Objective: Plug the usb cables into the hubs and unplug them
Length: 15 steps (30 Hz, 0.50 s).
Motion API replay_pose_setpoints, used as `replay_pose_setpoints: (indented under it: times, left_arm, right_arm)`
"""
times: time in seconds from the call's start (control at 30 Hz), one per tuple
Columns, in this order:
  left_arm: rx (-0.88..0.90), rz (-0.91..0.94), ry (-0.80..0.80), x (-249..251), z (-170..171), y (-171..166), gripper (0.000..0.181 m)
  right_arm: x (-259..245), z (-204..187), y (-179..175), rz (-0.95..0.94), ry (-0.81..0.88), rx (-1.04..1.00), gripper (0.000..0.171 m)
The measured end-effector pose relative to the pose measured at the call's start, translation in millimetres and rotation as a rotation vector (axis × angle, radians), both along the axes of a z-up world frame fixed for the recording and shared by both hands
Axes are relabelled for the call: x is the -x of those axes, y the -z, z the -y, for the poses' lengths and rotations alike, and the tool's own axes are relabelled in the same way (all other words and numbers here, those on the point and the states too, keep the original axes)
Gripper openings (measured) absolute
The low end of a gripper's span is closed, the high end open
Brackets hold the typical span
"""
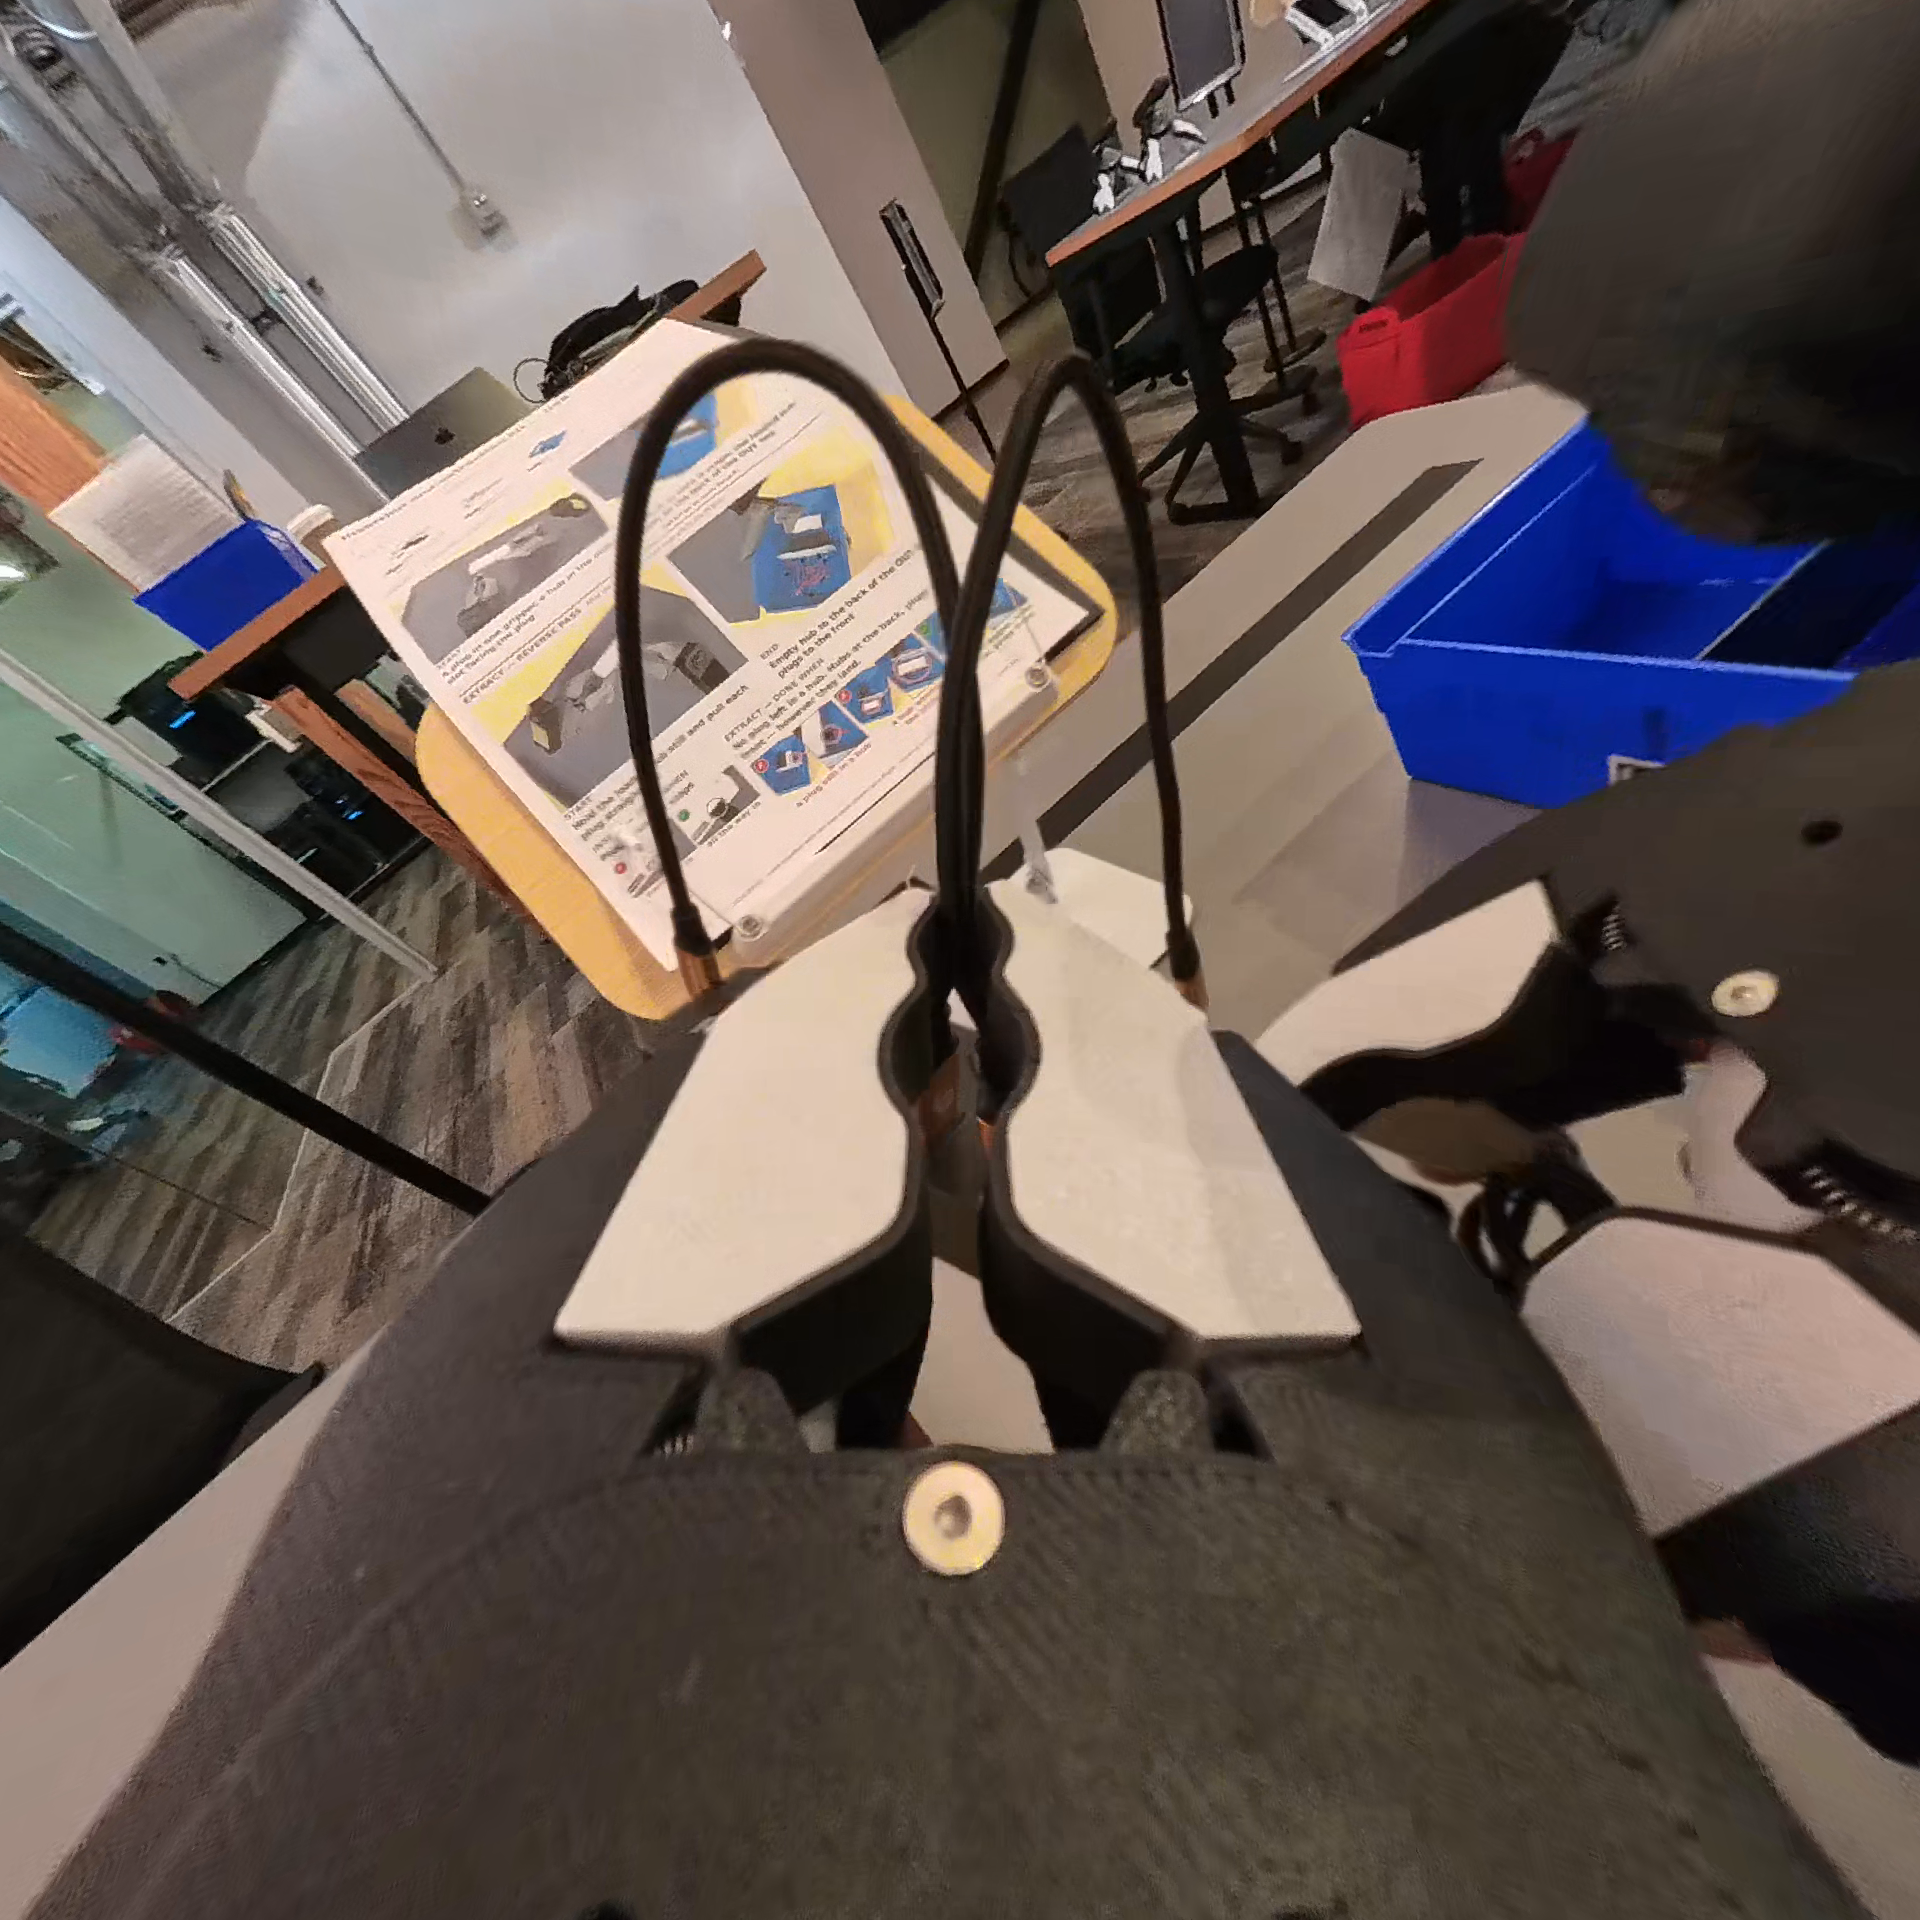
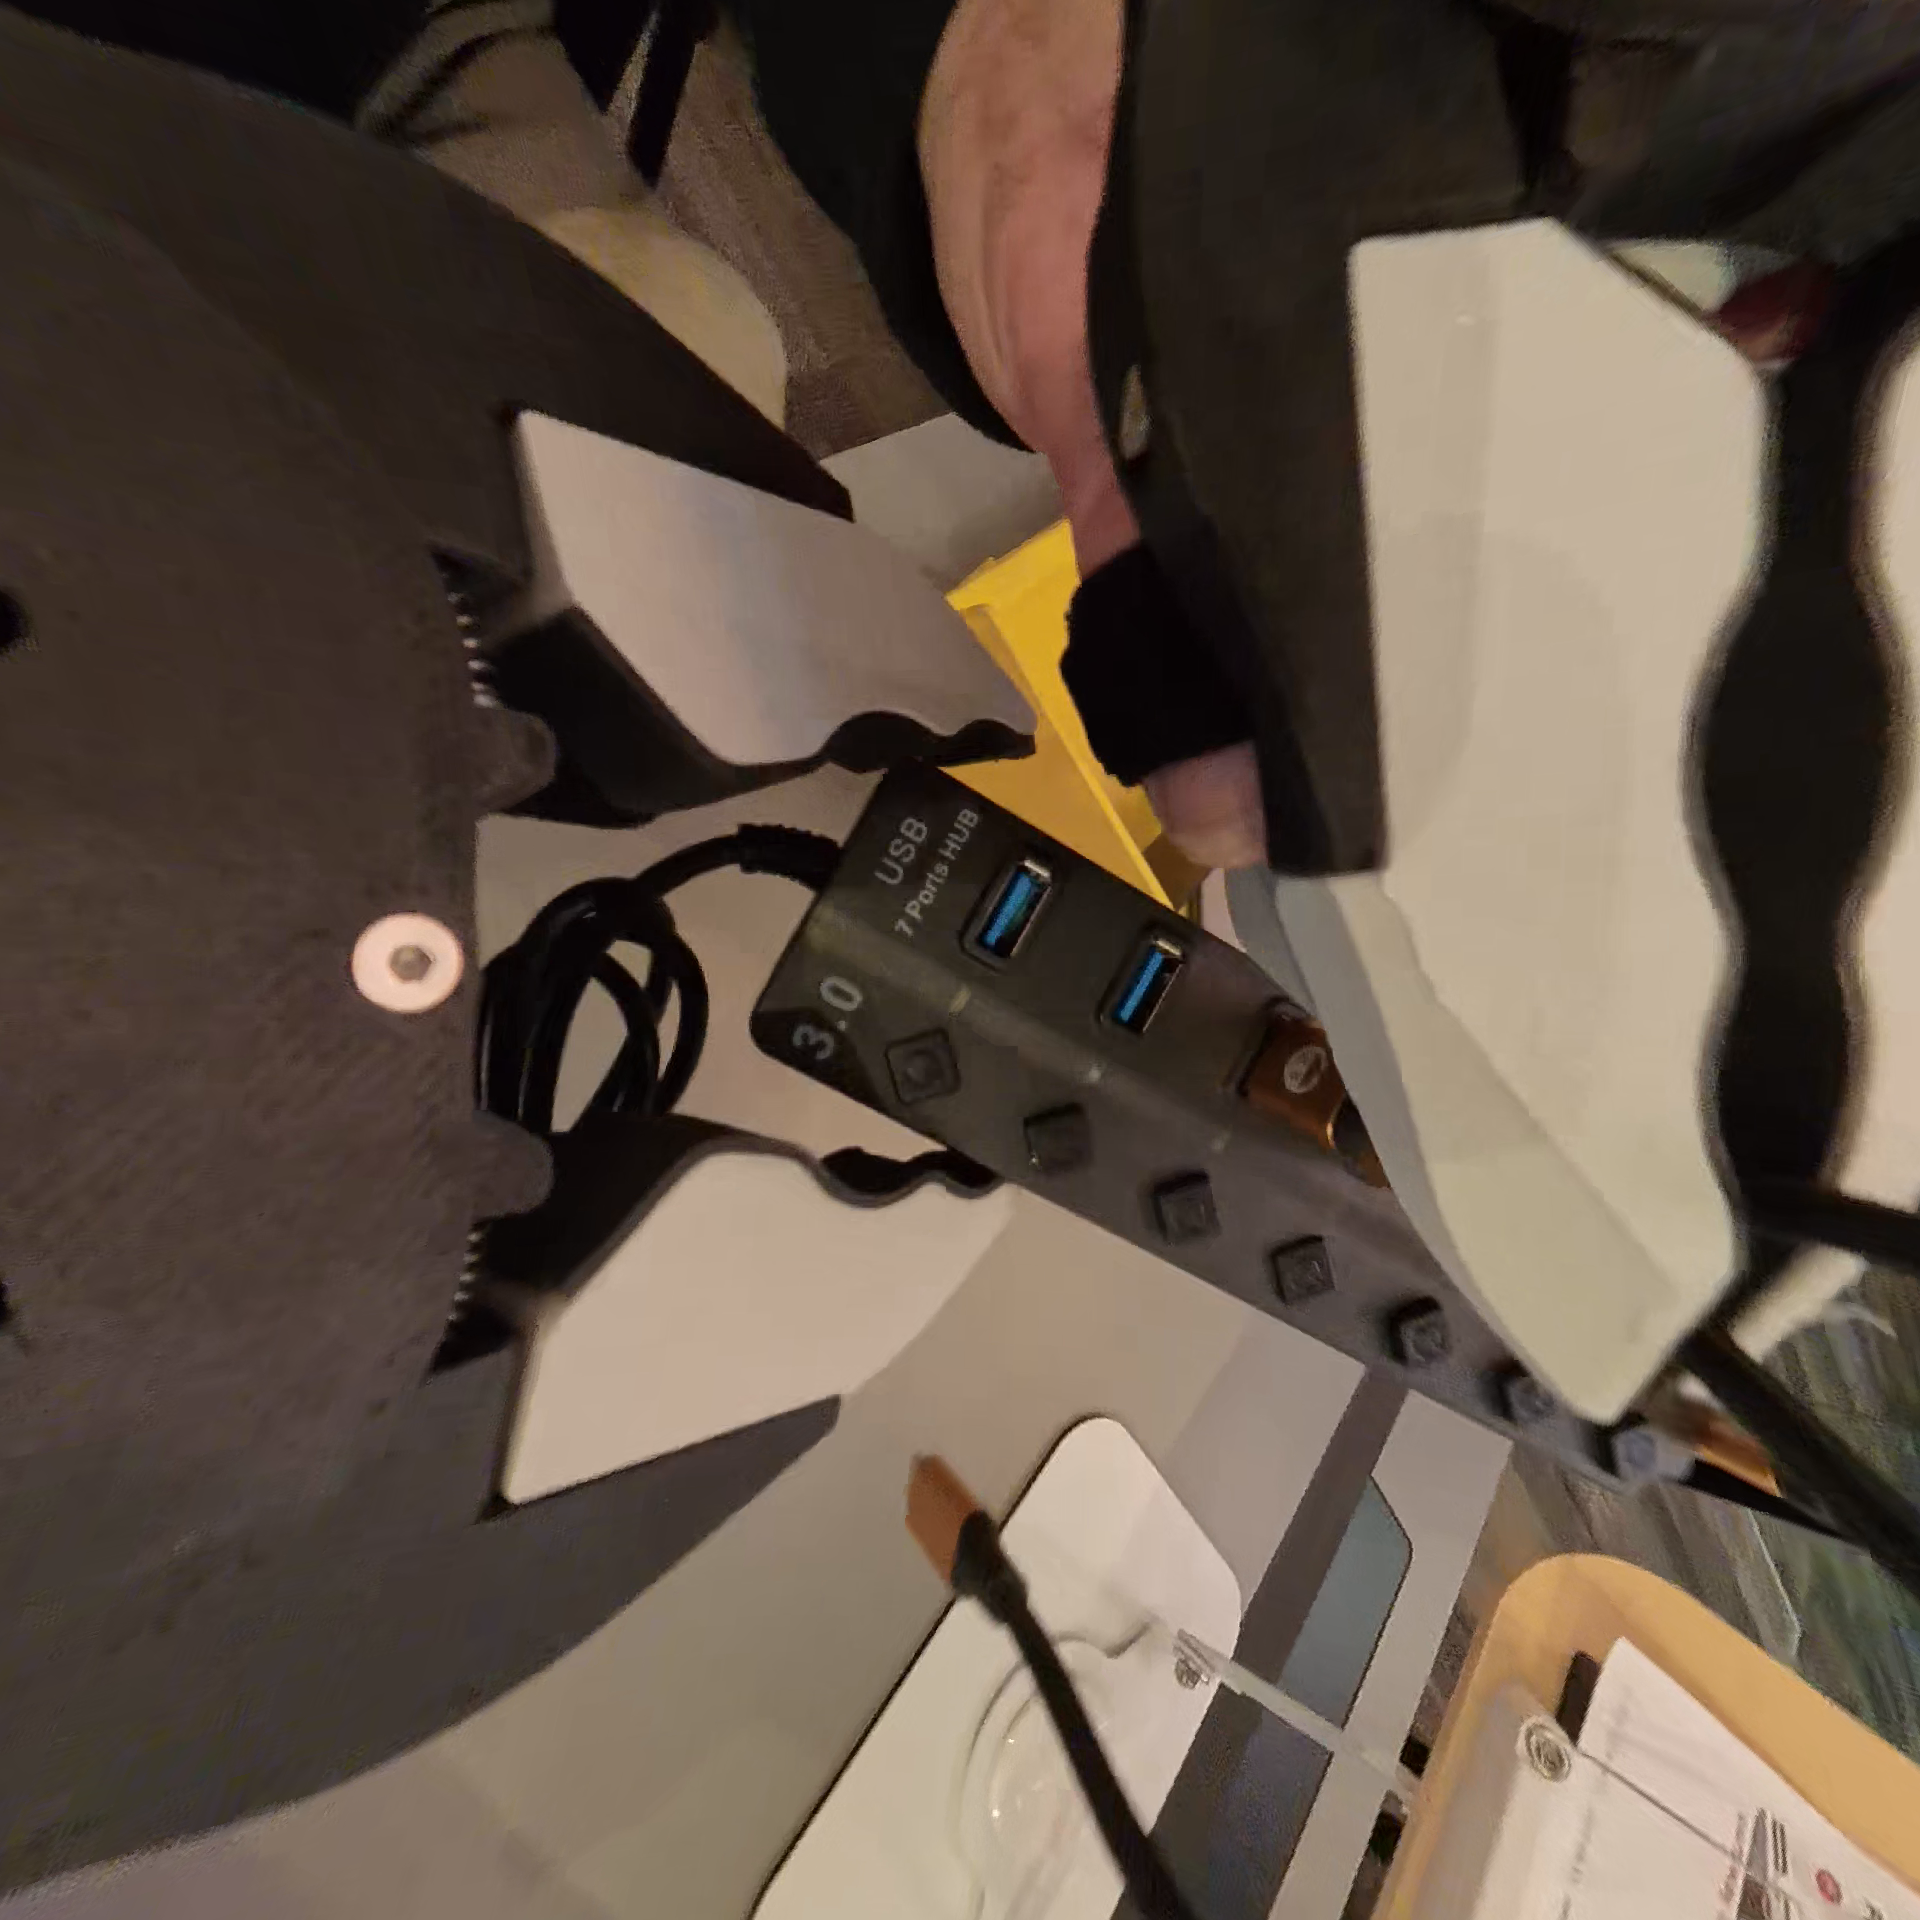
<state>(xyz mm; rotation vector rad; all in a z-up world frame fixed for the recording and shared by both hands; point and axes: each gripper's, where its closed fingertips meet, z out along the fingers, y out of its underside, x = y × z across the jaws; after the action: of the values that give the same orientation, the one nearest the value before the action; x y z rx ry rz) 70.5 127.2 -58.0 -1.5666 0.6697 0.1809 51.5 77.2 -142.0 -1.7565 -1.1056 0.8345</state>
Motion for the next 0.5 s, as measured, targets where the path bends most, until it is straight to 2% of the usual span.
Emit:
replay_pose_setpoints:
  times: [0.17,0.33,0.5]
  left_arm:
    - [0.014,0.061,0.016,2.2,0.5,-3.0,0.006]
    - [0.074,0.172,0.093,2.4,-0.3,-1.7,0.019]
    - [0.124,0.289,0.182,6.0,2.4,-4.7,0.031]
  right_arm:
    - [-1.8,0.5,-4.4,-0.083,-0.036,0.008,0.068]
    - [-6.5,1.0,-9.3,-0.192,-0.082,0.052,0.064]
    - [-15.9,-8.5,-8.8,-0.313,-0.079,0.178,0.063]
